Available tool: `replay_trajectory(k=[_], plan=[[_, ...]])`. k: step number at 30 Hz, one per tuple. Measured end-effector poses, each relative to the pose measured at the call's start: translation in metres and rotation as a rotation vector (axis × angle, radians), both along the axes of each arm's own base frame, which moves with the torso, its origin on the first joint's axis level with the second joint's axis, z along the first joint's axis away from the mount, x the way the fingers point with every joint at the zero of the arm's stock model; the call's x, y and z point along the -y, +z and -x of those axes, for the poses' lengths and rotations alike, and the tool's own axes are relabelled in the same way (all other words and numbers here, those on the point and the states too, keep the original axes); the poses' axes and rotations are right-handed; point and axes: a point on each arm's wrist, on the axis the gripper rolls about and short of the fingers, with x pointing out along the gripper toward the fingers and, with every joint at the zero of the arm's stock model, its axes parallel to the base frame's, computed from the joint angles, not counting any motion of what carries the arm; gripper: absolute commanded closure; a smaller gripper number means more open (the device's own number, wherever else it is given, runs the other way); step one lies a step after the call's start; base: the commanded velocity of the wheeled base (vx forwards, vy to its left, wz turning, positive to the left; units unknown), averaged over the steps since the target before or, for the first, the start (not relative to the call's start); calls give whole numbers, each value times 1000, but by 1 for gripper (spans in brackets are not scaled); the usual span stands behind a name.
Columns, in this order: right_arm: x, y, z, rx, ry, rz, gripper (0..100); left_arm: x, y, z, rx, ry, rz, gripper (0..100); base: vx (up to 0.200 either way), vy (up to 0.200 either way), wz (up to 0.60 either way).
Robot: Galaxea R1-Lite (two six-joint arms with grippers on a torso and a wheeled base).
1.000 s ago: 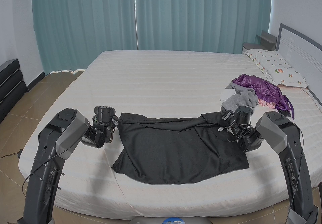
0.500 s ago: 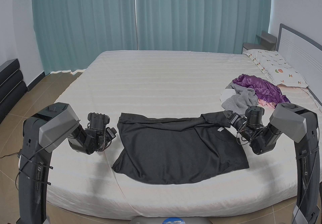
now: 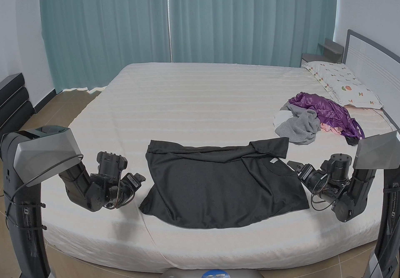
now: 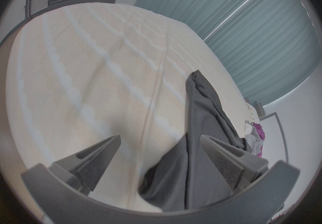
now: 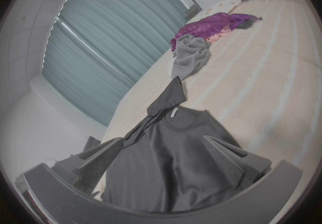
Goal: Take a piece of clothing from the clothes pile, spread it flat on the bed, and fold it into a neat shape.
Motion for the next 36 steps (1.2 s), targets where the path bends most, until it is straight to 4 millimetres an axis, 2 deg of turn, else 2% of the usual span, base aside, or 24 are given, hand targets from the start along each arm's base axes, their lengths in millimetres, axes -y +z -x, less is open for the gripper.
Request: replay_trajectory(k=[4, 10, 14, 29, 36], plan=[[1, 2, 23, -40, 19, -95, 0, 6, 5, 24, 26, -27, 37, 0, 0, 0, 0], [1, -2, 45, -125, 45, -141, 0, 10, 9, 44, 49, -53, 63, 0, -67, 0, 0], [0, -4, 51, -150, 43, -147, 0, 11, 10, 48, 44, -59, 64, 0, -200, 0, 0], [-6, -8, 55, -175, 62, -149, 0, 21, 14, 53, 40, -79, 107, 0, 0, 0, 0], [-8, -8, 55, -175, 67, -144, 0, 23, 18, 54, 45, -57, 144, 0, 0, -200, 0]])
